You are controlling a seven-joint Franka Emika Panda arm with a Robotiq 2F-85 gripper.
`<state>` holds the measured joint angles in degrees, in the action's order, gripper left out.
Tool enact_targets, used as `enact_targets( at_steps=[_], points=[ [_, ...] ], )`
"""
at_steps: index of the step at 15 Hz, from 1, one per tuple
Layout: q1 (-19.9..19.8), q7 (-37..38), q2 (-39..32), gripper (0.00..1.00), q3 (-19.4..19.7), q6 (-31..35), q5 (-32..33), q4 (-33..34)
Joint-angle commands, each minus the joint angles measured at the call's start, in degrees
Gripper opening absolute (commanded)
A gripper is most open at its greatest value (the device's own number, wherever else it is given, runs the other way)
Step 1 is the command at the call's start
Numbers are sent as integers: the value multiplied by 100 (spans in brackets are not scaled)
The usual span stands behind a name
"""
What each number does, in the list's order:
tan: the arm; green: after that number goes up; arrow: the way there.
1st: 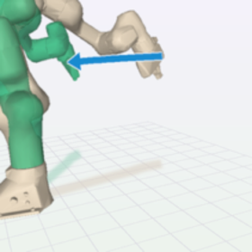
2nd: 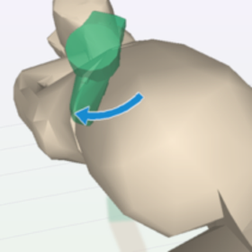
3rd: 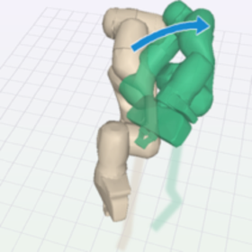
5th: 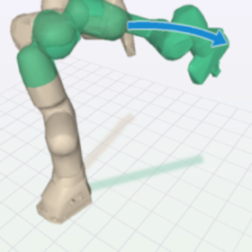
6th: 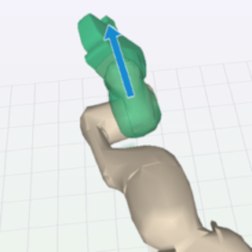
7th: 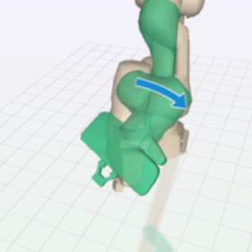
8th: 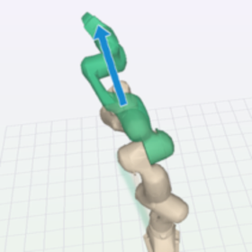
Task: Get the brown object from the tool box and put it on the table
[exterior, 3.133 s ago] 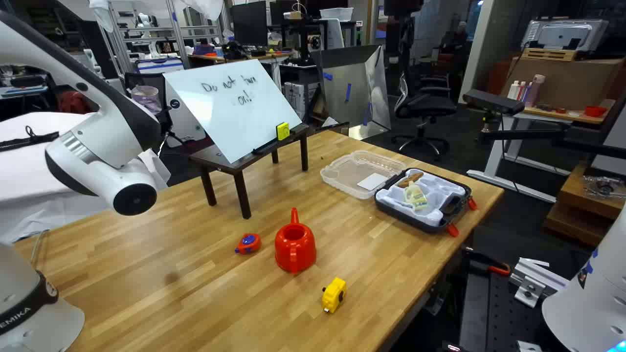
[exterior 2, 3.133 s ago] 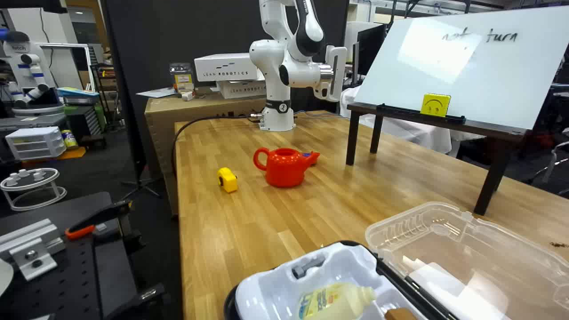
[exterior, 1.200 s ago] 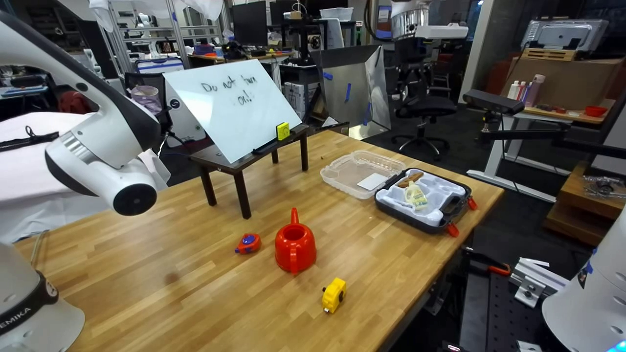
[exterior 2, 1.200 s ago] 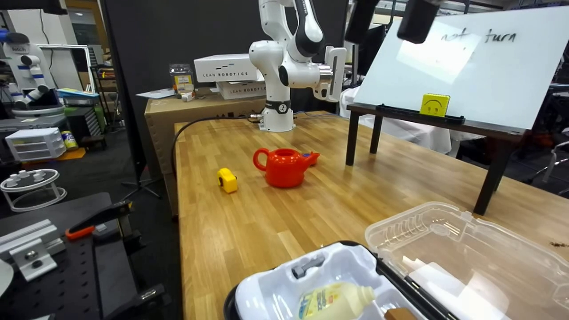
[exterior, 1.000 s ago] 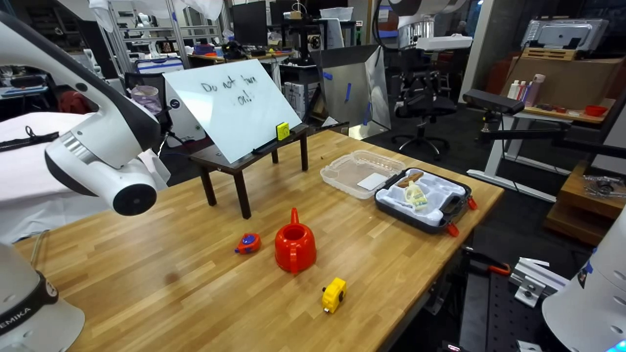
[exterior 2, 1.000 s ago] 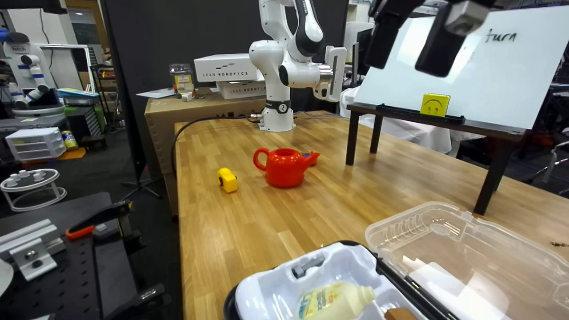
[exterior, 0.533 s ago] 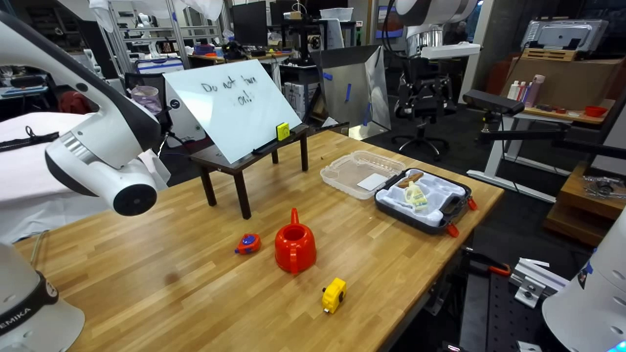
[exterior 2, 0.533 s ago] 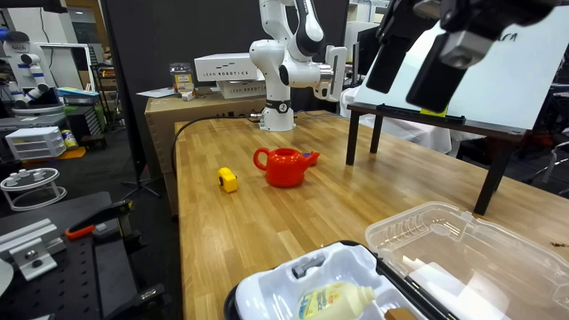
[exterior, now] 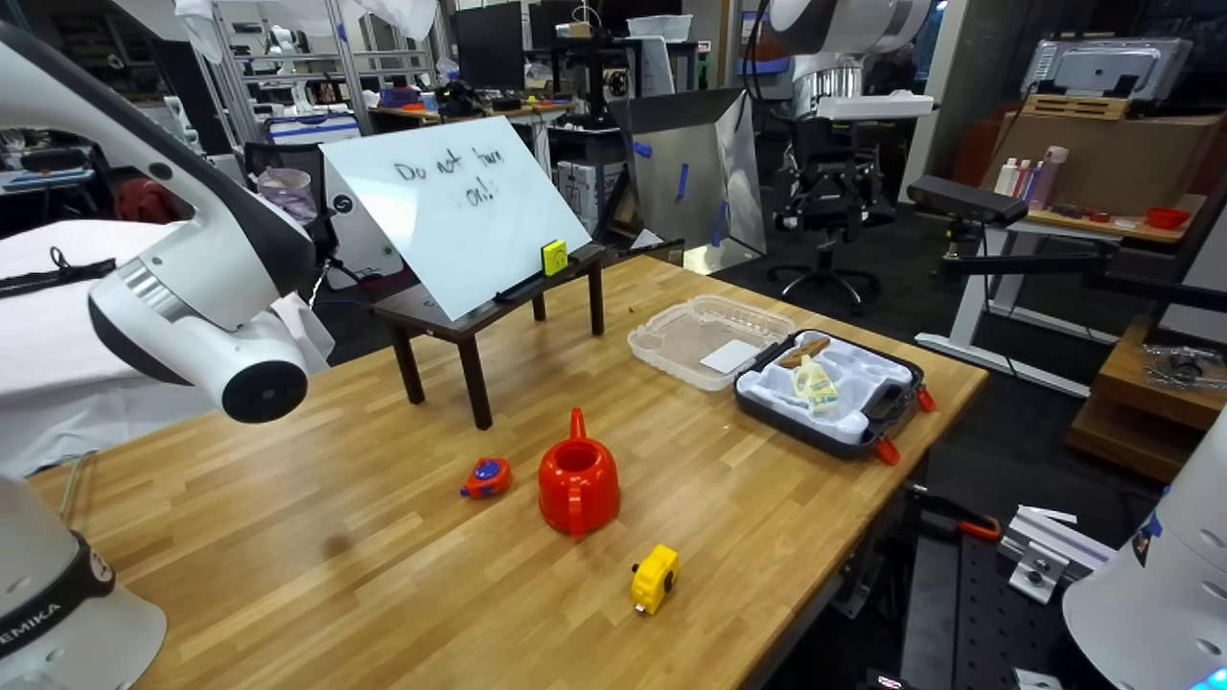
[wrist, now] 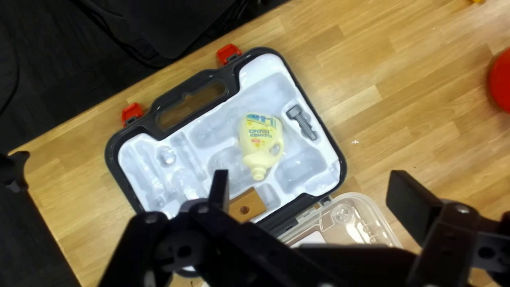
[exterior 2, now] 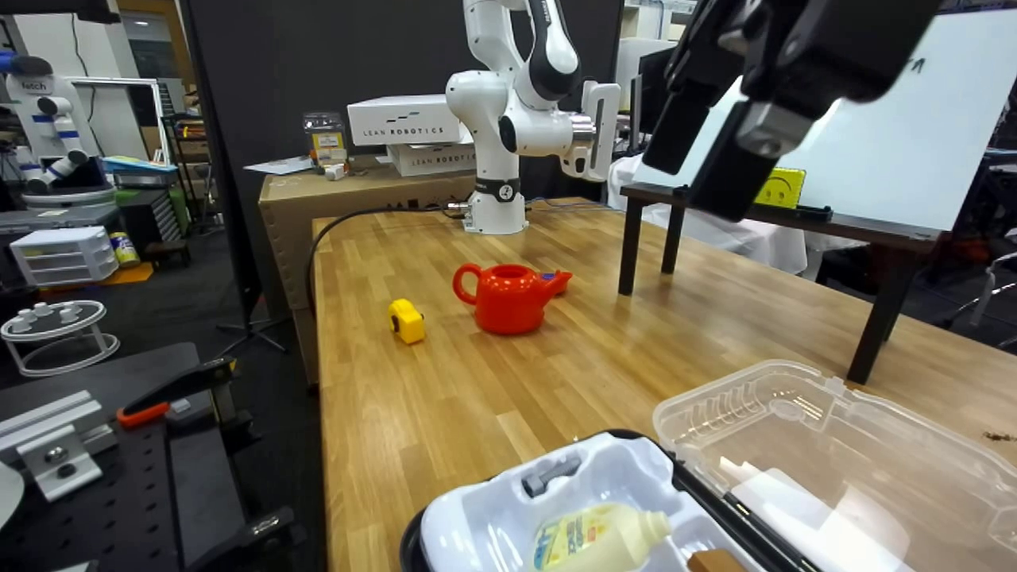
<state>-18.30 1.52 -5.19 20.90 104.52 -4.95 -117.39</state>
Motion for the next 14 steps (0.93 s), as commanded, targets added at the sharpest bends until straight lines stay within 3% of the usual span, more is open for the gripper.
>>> enact_targets(
  at_steps=[1,6,14],
  points=[
    [-198,311,-514,100,0,-485,-697,432],
    [-449,700,-976,100,103,-26,-1149,604],
    [-462,654,-961,100,68,-34,-1026,571]
  ],
)
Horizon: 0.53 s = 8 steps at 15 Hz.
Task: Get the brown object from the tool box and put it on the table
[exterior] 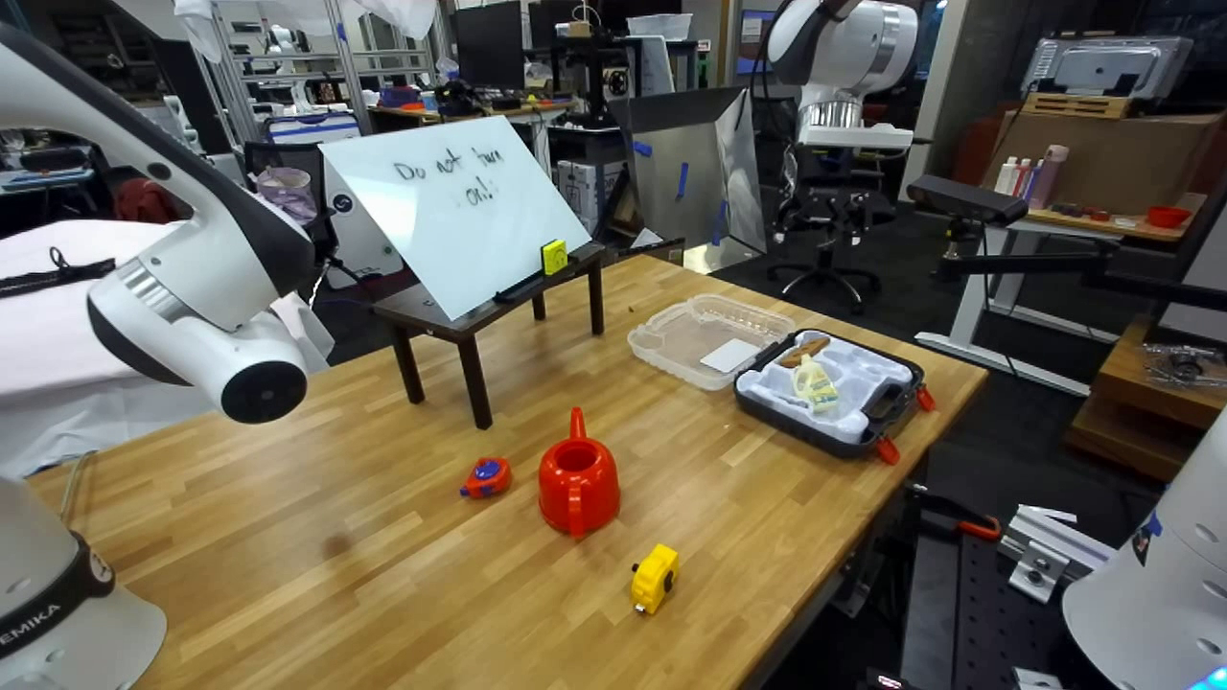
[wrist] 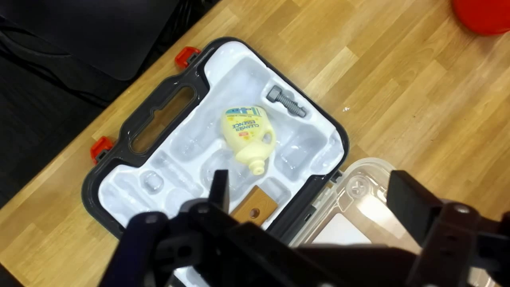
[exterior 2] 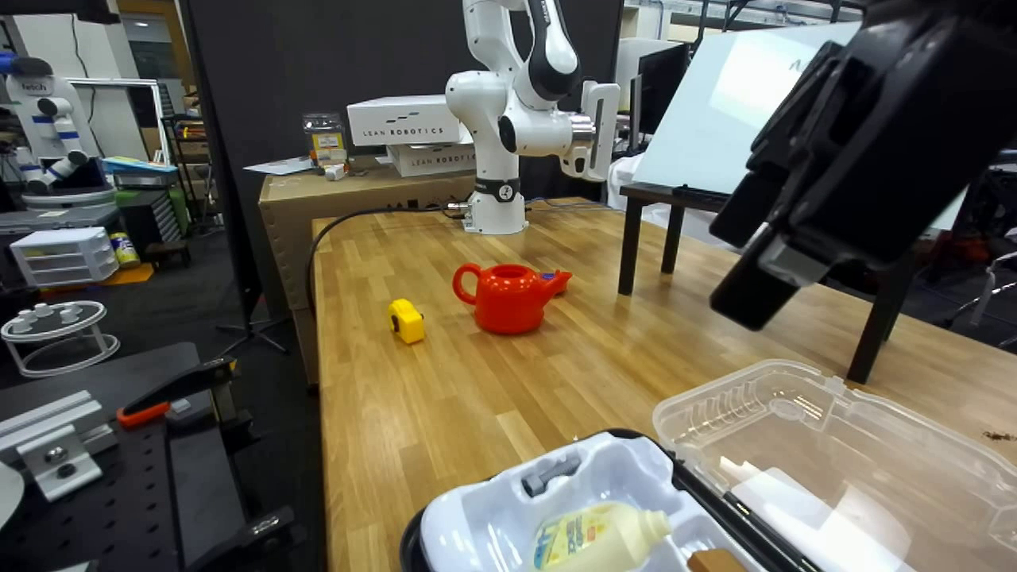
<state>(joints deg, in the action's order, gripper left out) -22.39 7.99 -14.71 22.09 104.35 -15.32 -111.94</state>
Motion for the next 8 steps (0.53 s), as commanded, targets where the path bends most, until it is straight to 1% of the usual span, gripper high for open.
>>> enact_targets(
  at_steps=[1,3,8],
  points=[
    [-53,8,-9,100,-52,-17,11,26],
    [-61,129,-62,100,-45,89,-85,53],
    [-307,979,-629,100,63,455,-718,288]
  ],
)
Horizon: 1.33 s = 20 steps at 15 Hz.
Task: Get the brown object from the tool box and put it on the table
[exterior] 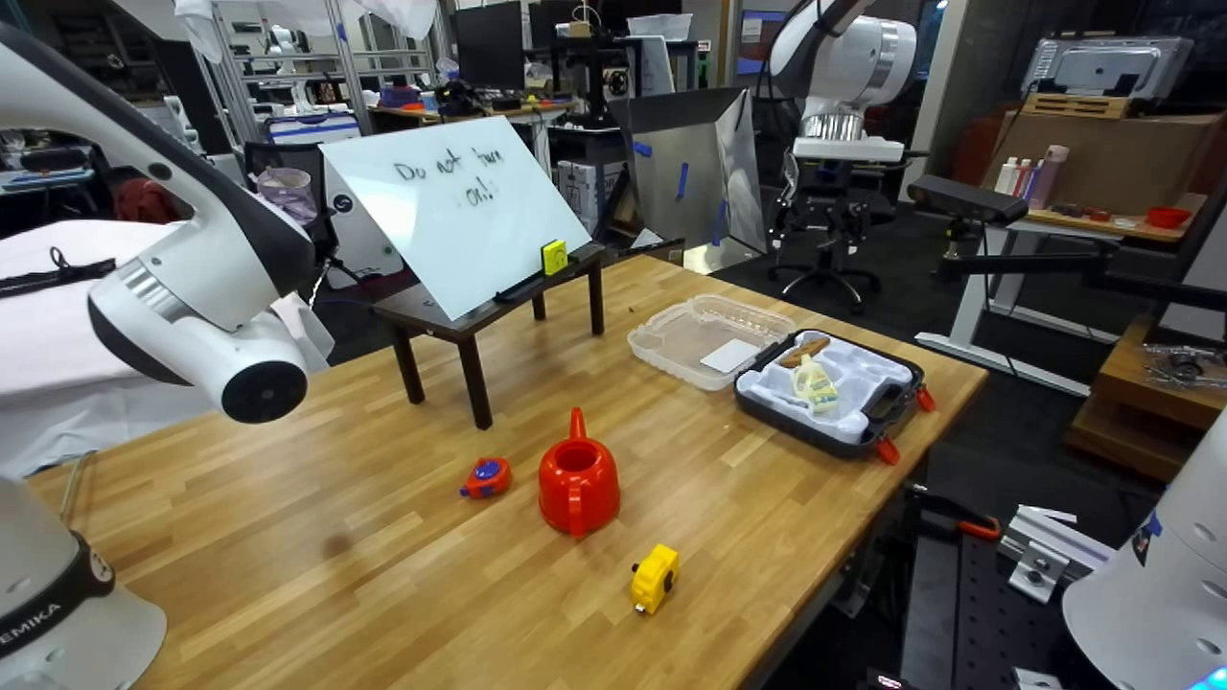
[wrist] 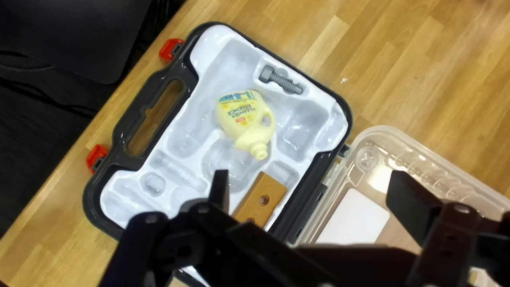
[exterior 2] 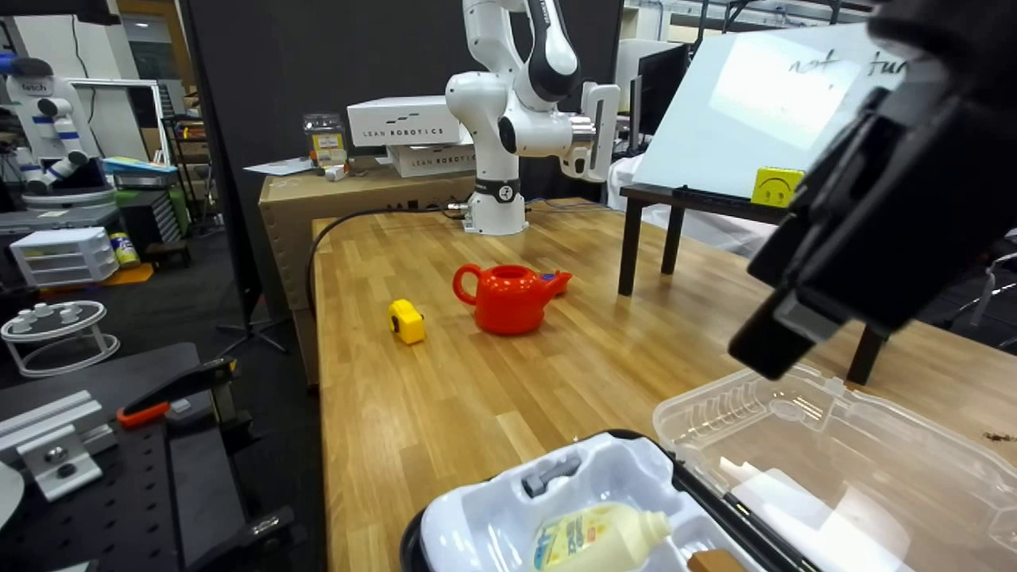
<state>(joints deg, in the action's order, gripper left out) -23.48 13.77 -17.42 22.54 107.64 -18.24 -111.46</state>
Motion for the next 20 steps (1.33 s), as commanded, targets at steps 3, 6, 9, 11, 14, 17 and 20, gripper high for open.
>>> enact_targets(
  at_steps=[3,6,9,11,14,17,20],
  points=[
    [-436,858,-817,100,113,404,-793,475],
    [-582,1436,-1111,100,225,896,-957,594],
    [-635,1554,-1144,100,206,974,-831,567],
    [-640,1777,-1189,100,213,1006,-837,596],
    [-640,1840,-1188,100,212,1007,-838,608],
    [-619,1865,-1196,100,223,1110,-827,589],
    [-600,1900,-1233,100,249,1246,-790,537]
  ],
)
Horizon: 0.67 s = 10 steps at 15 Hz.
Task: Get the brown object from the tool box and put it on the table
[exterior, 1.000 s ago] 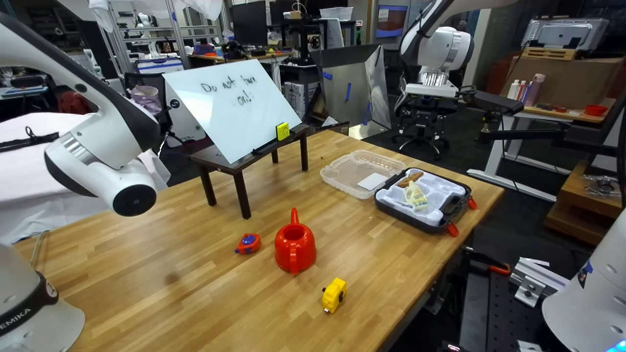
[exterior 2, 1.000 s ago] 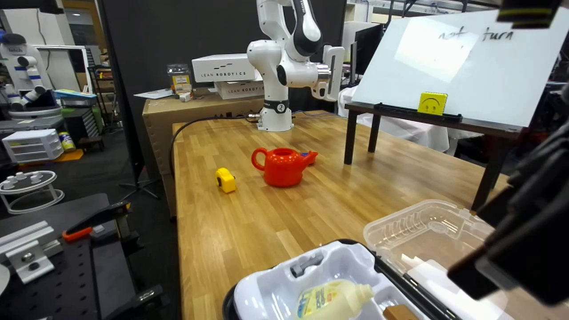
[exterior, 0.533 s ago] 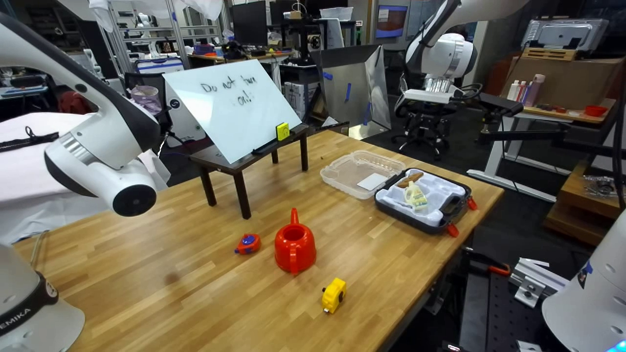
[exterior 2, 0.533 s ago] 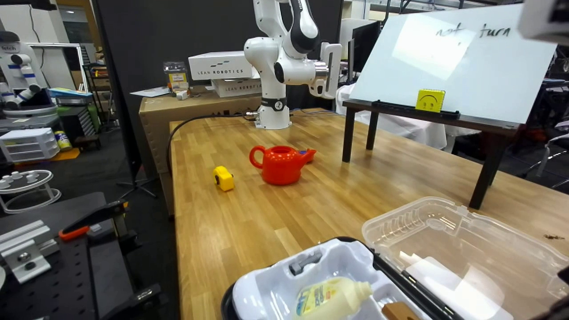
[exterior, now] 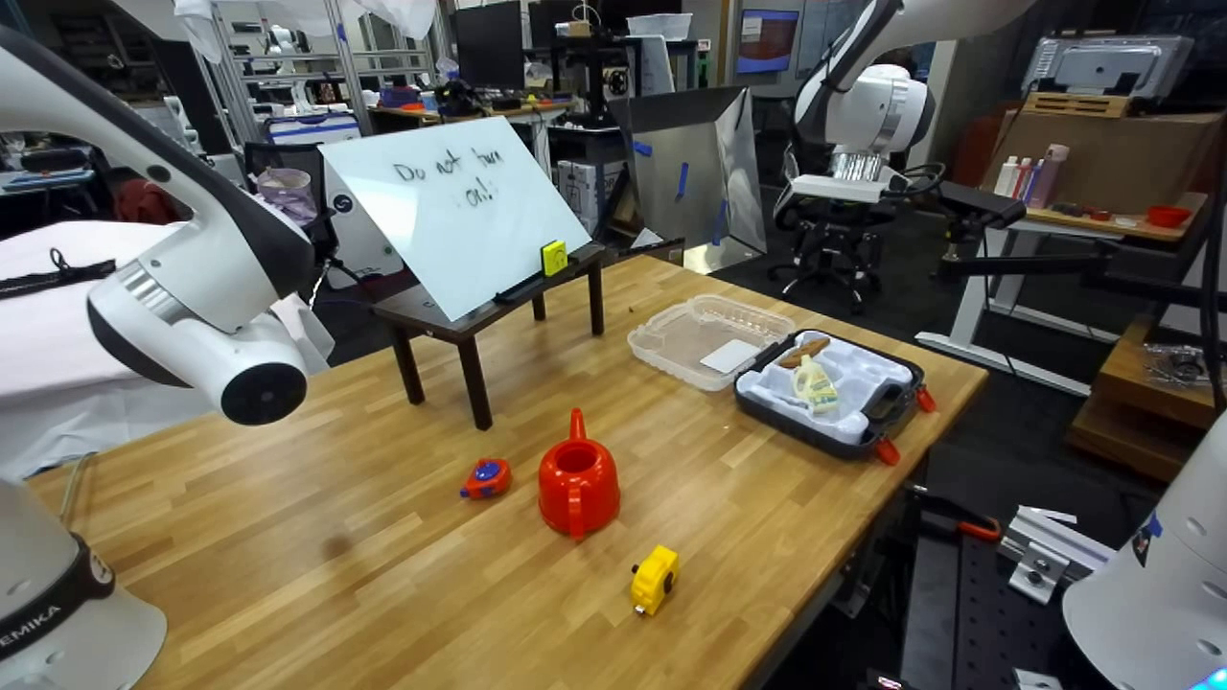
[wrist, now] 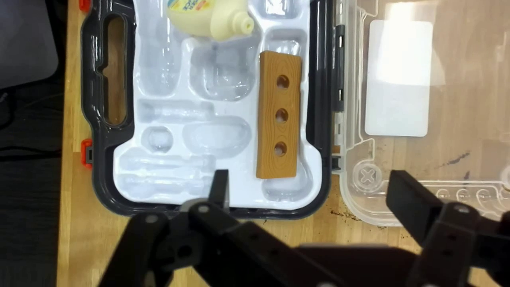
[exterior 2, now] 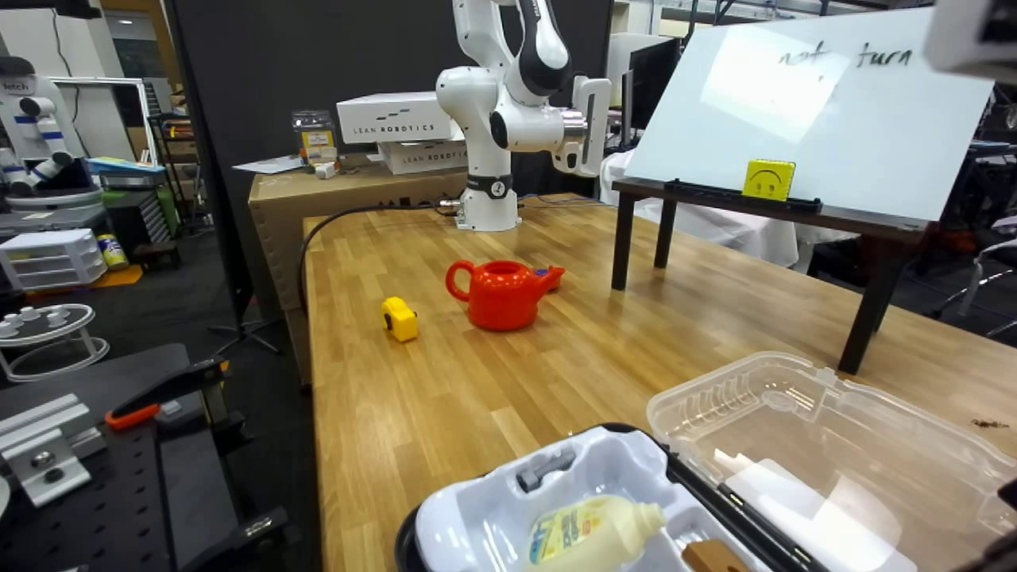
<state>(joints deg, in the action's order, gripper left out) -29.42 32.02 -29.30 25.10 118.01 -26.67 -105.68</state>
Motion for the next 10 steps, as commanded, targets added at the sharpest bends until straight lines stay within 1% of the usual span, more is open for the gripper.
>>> enact_targets(
  at_steps=[1,10],
  points=[
    [-3,87,-75,100,-1,248,64,-79],
    [97,213,-378,100,-31,390,59,-422]
  ],
)
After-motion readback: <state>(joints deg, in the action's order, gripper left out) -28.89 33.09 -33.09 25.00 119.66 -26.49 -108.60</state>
